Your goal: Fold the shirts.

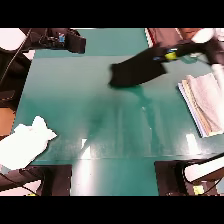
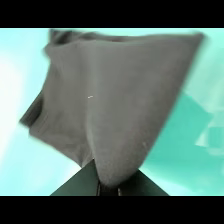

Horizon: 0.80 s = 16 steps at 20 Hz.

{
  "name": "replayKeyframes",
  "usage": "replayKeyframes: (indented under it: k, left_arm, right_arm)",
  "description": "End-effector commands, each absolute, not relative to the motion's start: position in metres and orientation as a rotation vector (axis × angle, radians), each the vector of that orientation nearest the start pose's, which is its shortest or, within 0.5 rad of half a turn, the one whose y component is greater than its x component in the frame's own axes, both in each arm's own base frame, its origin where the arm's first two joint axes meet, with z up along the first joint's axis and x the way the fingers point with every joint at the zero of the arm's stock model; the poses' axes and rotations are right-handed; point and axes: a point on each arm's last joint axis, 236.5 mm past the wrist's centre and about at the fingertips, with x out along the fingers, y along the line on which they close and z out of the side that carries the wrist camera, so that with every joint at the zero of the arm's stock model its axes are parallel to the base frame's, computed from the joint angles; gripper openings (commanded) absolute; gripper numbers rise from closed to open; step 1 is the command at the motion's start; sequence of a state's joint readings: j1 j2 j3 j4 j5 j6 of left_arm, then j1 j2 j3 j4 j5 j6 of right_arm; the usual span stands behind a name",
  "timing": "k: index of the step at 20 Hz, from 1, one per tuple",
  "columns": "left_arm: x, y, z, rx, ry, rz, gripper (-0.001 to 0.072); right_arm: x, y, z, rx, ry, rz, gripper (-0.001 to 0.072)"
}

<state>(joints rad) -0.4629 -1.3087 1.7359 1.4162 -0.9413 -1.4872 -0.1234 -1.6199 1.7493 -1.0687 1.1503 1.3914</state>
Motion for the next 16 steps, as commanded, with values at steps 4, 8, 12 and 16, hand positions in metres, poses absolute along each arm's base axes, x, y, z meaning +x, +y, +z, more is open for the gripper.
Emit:
replayKeyframes:
  k: [4, 8, 12, 16]
  left_arm:
    - [0.435, -0.262, 0.283, 0.055, 0.477, -0.595, 0.0024]
    - [0.433, -0.266, 0.284, 0.036, 0.48, -0.609, 0.0024]
    - [0.432, -0.267, 0.284, 0.031, 0.482, -0.613, 0.0024]
    - [0.43, -0.266, 0.281, 0.035, 0.497, -0.615, 0.0024]
  right_arm:
    - [0.456, -0.171, 0.131, 0.468, 0.817, -0.17, 0.0019]
    - [0.449, -0.191, 0.139, 0.547, 0.769, -0.194, 0.0019]
    - [0.472, -0.184, 0.22, 0.439, 0.599, -0.16, 0.0019]
    - [0.472, -0.175, 0.287, 0.367, 0.488, -0.138, 0.0019]
